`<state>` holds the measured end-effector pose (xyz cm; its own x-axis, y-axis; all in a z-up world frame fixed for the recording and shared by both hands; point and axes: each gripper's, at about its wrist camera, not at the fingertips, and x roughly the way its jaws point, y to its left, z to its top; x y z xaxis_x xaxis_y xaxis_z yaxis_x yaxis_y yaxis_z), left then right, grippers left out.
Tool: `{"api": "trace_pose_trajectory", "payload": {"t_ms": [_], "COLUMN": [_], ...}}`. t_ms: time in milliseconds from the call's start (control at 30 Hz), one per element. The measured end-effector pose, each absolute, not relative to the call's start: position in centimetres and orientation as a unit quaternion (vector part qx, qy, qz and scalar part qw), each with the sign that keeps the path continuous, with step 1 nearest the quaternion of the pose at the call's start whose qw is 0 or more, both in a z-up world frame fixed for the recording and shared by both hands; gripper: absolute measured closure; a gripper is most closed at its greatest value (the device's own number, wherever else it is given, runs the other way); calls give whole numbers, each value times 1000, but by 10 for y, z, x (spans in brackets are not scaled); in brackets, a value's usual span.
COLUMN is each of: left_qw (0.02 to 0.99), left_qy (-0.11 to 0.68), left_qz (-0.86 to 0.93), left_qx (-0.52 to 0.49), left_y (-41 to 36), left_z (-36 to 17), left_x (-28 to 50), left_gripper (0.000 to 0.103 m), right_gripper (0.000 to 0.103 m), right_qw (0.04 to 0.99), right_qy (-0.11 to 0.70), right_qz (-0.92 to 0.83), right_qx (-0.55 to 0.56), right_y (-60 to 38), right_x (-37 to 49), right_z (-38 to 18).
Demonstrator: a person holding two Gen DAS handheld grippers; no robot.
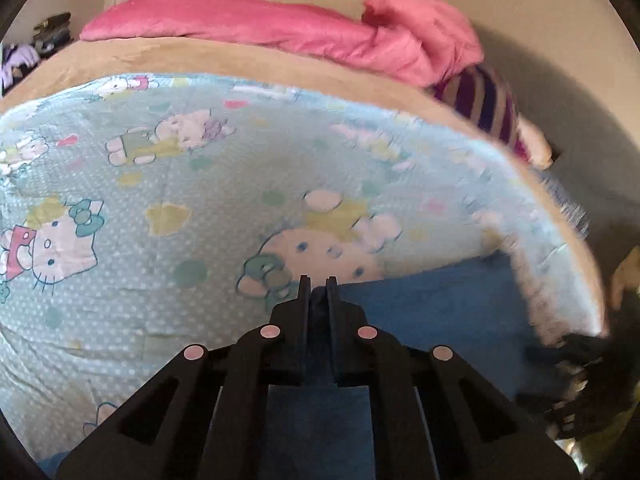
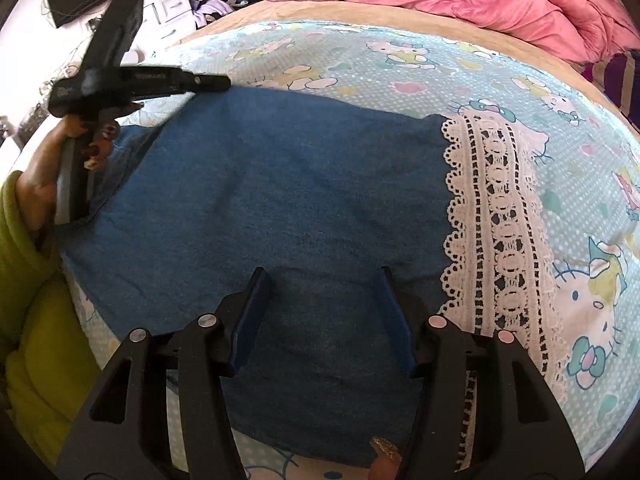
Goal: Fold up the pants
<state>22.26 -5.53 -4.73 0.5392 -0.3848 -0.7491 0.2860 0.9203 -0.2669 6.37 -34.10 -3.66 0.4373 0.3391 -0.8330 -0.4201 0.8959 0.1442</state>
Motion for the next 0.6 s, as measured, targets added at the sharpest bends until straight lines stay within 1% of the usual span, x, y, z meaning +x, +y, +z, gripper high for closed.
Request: {"api": "trace_pose_trajectory", "payload": {"t_ms": [133, 200, 367, 500, 567, 600], "left_qw": [868, 869, 871, 872, 870, 869], "left_qy": [449, 443, 439, 432, 436, 439], "left_qz": [-198, -204, -202, -205, -205, -205], "left_qx": [-70, -83, -92, -100, -99, -98], "left_y": [-54, -49, -41, -38, -38, -38], "left_z": [-56, -53, -54, -50, -52, -54], "left_x": [219, 218, 209, 206, 206, 207], "left_gripper": [96, 95, 87, 83, 80, 79], "right_gripper": [55, 55, 55, 55, 55, 55], "right_qw": [843, 863, 894, 885, 869, 863], "right_qy": [486, 459, 424, 454, 481, 490], "right_qz": [223, 205, 138, 108, 113, 120], "right_qx": [-54, -50, -26, -14, 16, 33], "right_y": [-338, -346, -389, -417, -428, -429], "right_x": [71, 80, 126, 175, 192, 197], "right_z": [-28, -11, 12, -5, -26, -33]}}
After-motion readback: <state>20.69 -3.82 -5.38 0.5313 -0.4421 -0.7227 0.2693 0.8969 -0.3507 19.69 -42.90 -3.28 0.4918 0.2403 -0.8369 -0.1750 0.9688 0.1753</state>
